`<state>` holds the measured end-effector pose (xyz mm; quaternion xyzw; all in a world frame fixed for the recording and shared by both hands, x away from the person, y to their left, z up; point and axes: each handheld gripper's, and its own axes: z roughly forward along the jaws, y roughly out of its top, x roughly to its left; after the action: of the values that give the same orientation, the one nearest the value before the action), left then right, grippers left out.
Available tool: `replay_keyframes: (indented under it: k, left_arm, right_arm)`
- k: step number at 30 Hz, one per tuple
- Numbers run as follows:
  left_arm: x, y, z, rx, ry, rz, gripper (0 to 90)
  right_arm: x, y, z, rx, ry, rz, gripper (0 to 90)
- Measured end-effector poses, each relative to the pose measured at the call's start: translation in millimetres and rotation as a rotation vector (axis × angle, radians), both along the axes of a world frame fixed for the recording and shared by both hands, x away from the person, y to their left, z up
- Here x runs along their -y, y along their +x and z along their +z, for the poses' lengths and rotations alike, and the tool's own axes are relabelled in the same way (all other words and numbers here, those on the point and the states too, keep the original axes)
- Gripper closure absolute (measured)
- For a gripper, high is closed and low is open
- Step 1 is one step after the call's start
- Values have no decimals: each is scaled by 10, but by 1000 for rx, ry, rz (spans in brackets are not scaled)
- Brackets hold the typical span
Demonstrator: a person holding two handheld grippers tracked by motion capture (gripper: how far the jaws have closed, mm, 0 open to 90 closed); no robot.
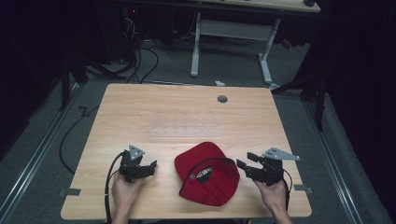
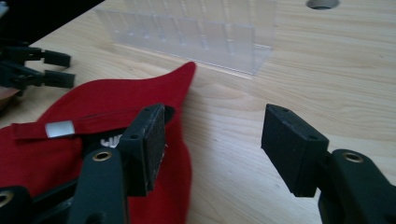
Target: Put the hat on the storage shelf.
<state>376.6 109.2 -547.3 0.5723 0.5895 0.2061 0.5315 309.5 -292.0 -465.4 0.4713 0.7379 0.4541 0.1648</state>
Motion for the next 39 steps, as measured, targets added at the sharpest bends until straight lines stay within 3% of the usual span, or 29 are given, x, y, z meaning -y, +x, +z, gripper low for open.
replay_keyframes:
  k: [8, 25, 33, 39]
  left_arm:
    - [0, 0, 0, 0, 0, -1, 230]
    - [0, 0, 0, 0, 1, 0, 230]
    - [0, 0, 0, 0, 1, 0, 230]
    - [2, -1, -1, 1, 2, 0, 230]
  right_arm:
    - [-237, 31, 21, -3, -15, 85, 381]
    - [-457, 272, -198, -85, -47, 124, 389]
    - [-518, 391, -319, -122, -53, 132, 439]
    - [-530, 433, -415, -131, -59, 143, 537]
